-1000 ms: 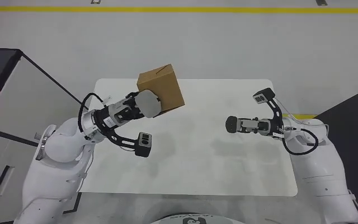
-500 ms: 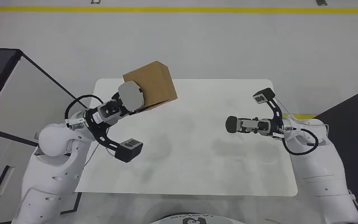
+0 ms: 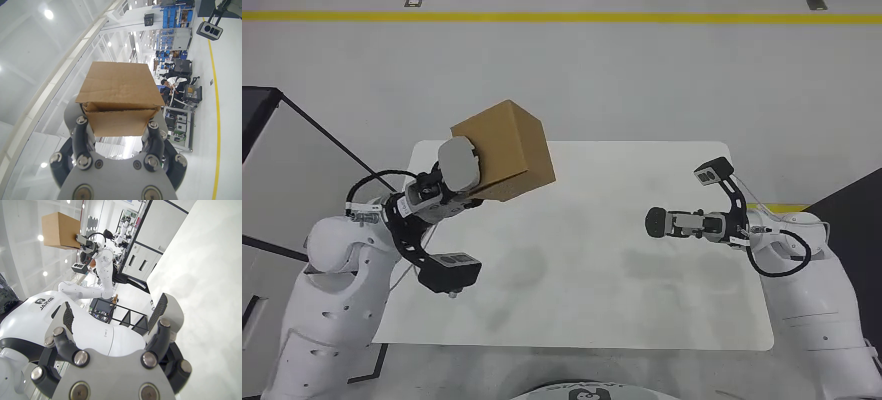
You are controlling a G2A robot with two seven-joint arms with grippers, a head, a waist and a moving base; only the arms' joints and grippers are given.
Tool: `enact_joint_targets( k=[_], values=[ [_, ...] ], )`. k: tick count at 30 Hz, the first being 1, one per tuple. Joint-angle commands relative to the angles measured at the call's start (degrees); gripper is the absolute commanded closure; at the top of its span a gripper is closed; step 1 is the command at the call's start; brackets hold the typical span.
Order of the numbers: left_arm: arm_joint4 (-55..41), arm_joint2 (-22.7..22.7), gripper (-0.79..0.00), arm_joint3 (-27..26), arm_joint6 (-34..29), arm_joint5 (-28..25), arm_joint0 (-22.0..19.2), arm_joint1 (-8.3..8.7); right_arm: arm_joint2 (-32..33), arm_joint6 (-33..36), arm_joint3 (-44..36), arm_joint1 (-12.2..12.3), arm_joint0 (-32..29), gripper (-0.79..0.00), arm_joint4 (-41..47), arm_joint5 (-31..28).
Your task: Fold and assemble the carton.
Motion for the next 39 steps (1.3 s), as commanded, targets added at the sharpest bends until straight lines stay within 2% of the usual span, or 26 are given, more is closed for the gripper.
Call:
enact_joint_targets(
  k=[1,8,14,26,39],
  values=[
    [-0.86,0.21,0.0,-0.01,-0.84,-0.48,0.21,-0.06,0.0,0.0,0.0,0.0,0.0,-0.785,0.0,0.0],
    [-16.94,0.7,0.0,1.65,4.16,-7.78,0.67,-0.29,0.0,0.0,0.0,0.0,0.0,-0.785,0.0,0.0],
    [-21.89,1.31,0.0,3.51,7.16,-13.99,0.19,-0.21,0.0,0.0,0.0,0.0,0.0,-0.785,0.0,0.0],
    [-23.68,2.53,0.0,6.05,8.04,-15.89,-0.17,-0.33,0.0,0.0,0.0,0.0,0.0,-0.785,0.0,0.0],
    [-22.56,1.32,0.0,6.15,5.46,-15.93,0.69,-0.24,0.0,0.0,0.0,0.0,0.0,-0.785,0.0,0.0]
  ],
)
